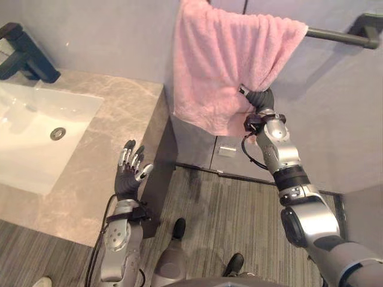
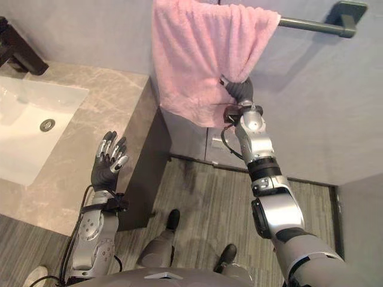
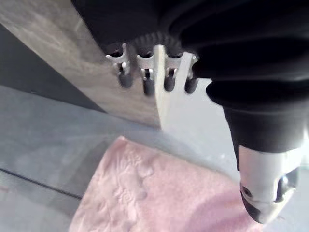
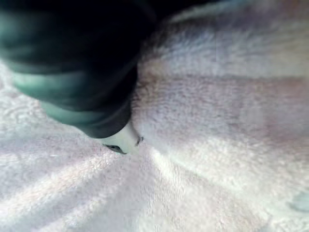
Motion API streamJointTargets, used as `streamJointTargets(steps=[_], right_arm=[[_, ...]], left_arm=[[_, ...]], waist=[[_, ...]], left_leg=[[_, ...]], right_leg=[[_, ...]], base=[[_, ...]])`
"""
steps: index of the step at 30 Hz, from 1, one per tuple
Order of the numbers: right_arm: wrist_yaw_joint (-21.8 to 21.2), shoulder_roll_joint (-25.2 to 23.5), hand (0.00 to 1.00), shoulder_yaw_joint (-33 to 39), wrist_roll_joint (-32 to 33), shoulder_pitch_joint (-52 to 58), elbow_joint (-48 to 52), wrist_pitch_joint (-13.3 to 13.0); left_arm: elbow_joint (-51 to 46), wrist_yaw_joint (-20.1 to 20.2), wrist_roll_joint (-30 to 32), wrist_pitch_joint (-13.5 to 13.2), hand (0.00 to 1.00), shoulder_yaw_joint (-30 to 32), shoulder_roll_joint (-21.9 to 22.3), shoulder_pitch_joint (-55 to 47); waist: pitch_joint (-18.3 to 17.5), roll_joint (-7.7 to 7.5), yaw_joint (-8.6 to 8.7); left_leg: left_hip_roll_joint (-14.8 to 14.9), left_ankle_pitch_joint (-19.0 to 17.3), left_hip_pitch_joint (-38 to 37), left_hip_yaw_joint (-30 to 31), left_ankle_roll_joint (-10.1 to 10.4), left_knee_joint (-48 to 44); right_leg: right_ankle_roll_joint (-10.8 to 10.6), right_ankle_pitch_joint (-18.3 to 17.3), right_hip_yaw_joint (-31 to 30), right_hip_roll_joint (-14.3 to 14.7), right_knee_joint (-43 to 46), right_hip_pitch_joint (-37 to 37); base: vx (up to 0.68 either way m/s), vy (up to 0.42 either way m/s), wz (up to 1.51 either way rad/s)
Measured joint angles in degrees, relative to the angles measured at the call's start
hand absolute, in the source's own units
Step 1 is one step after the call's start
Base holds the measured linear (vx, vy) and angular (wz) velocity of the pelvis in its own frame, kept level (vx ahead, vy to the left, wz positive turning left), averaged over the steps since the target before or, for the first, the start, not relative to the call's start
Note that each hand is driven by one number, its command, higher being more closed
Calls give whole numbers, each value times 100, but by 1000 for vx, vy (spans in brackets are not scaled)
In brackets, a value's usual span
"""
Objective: Organize washtable
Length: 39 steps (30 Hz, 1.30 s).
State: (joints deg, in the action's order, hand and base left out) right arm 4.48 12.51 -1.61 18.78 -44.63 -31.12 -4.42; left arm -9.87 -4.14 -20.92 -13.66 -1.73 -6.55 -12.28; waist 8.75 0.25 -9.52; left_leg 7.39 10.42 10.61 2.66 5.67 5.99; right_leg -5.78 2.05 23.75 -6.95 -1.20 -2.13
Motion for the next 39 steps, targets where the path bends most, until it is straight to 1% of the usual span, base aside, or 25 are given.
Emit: streamJointTargets(steps=[2, 3, 5, 6, 7, 8, 10, 12, 14, 15, 19, 20, 22, 23, 25, 29, 31, 32, 34, 35, 39], right_arm=[[-13, -11, 100, -7, -21, 355, 289, -43], [-15, -14, 100, -11, -22, 516, 473, -46], [-51, -14, 100, -36, -25, 728, 682, -56], [-78, -18, 100, -81, -25, 869, 843, -102], [-124, -42, 100, -122, -26, 915, 945, -152], [-146, -53, 100, -147, -26, 923, 995, -151], [-212, -58, 100, -267, -26, 1009, 1150, -159], [-253, -137, 100, -340, -24, 1104, 1264, -153], [-306, -249, 100, -449, -15, 1160, 1365, -160], [-328, -249, 100, -504, -5, 1162, 1365, -158], [-360, -389, 100, -790, 59, 1161, 1421, -150], [-386, -459, 100, -846, 171, 1163, 1460, -148], [-390, -554, 100, -1039, 294, 1148, 1552, -148], [-390, -625, 100, -1136, 471, 1116, 1552, -146], [-390, -682, 100, -1366, 531, 1025, 1553, -144], [-391, -687, 100, -1674, 911, 1003, 1578, -145], [-391, -699, 100, -1835, 946, 999, 1578, -146], [-391, -705, 100, -1929, 949, 995, 1578, -146], [-392, -700, 100, -1979, 949, 988, 1580, -147], [-392, -700, 100, -1993, 949, 992, 1580, -148], [-392, -732, 100, -2085, 950, 987, 1585, -174]], left_arm=[[120, -56, 17, 30, 0, 17, -69, 63], [122, -107, 121, 40, 0, 29, -92, 126], [132, -153, 216, 49, 0, 31, -119, 251], [149, -173, 222, 50, 0, 45, -125, 395], [193, -211, 221, 49, 0, 75, -126, 543], [272, -234, 220, 49, 0, 94, -133, 660], [432, -295, 221, 53, 0, 138, -141, 848], [545, -375, 221, 54, 0, 146, -156, 953], [676, -443, 220, 55, 0, 148, -175, 1159], [748, -457, 220, 55, 0, 138, -188, 1241], [1345, -674, 220, 85, 0, 87, -261, 1960], [1480, -741, 220, 105, 0, 61, -282, 2107], [1821, -856, 219, 128, 0, -47, -321, 2479], [2092, -945, 217, 175, 0, -91, -325, 2743], [2486, -1084, 214, 235, 0, -118, -332, 3143], [3052, -1288, 202, 246, 0, -229, -348, 3848], [3373, -1381, 124, 250, 0, -242, -409, 4155], [3508, -1438, 110, 260, 0, -249, -487, 4324], [3578, -1535, 97, 264, 0, -232, -554, 4498], [3679, -1578, 86, 265, 100, -226, -564, 4645], [3688, -1765, -18, 274, 100, -75, -611, 4750]], waist=[[-75, -103, 61], [-105, -148, 112], [-143, -190, 145], [-155, -205, 177], [-160, -199, 263], [-163, -202, 291], [-190, -219, 311], [-299, -243, 334], [-347, -250, 414], [-352, -254, 414], [-391, -275, 449], [-392, -276, 459], [-401, -277, 566], [-411, -284, 623], [-424, -285, 716], [-505, -280, 779], [-547, -284, 791], [-566, -274, 859], [-570, -277, 915], [-570, -276, 916], [-570, -276, 916]], left_leg=[[11, -32, -41, -161, -1, 0], [11, -35, -77, -245, -1, -3], [11, -61, -141, -355, -6, -5], [11, -76, -186, -429, -6, -3], [11, -78, -208, -472, -6, -2], [17, -86, -232, -521, -6, -1], [31, -116, -300, -640, 10, 0], [44, -152, -326, -745, 17, 0], [45, -177, -374, -844, 18, -1], [44, -184, -396, -875, 19, -3], [51, -195, -481, -1043, 30, -45], [51, -202, -512, -1102, 38, -50], [52, -202, -524, -1166, 38, -50], [56, -202, -526, -1200, 39, -50], [61, -208, -531, -1280, 48, -51], [60, -208, -533, -1393, 48, -55], [60, -207, -582, -1500, 49, -56], [59, -207, -588, -1503, 49, -56], [60, -207, -587, -1512, 49, -56], [60, -207, -580, -1536, 49, -56], [58, -207, -570, -1627, 49, -56]], right_leg=[[-4, 47, -164, -6, -35, -46], [-2, 64, -244, -18, -35, -64], [-3, 81, -358, -30, -37, -67], [-4, 93, -434, -36, -38, -68], [0, 105, -470, -40, -38, -69], [2, 122, -519, -39, -44, -76], [2, 156, -644, -34, -76, -74], [-3, 204, -746, -26, -160, -76], [0, 216, -828, -27, -178, -74], [0, 218, -862, -28, -178, -73], [12, 250, -1002, -22, -184, -76], [13, 253, -1052, -24, -185, -76], [21, 265, -1084, -25, -198, -81], [29, 275, -1115, -21, -207, -95], [39, 301, -1200, -17, -224, -131], [46, 322, -1297, -18, -244, -184], [47, 322, -1380, -19, -246, -186], [49, 322, -1398, -19, -247, -191], [55, 318, -1419, -17, -246, -206], [58, 316, -1432, -17, -241, -224], [59, 315, -1504, -19, -226, -284]], base=[[4, 17, -44], [10, 14, -37], [10, 13, -32], [1, 14, -29], [-9, 17, -26], [-12, 15, -22], [-4, 7, -32], [19, -7, -28], [29, -5, -20], [32, -3, -20], [32, -5, -18], [17, -2, -21], [12, -1, -14], [7, -2, -13], [8, 0, -19], [21, -7, -14], [37, -17, -17], [29, -18, -15], [16, -12, -6], [11, -7, -7], [10, -2, -8]])
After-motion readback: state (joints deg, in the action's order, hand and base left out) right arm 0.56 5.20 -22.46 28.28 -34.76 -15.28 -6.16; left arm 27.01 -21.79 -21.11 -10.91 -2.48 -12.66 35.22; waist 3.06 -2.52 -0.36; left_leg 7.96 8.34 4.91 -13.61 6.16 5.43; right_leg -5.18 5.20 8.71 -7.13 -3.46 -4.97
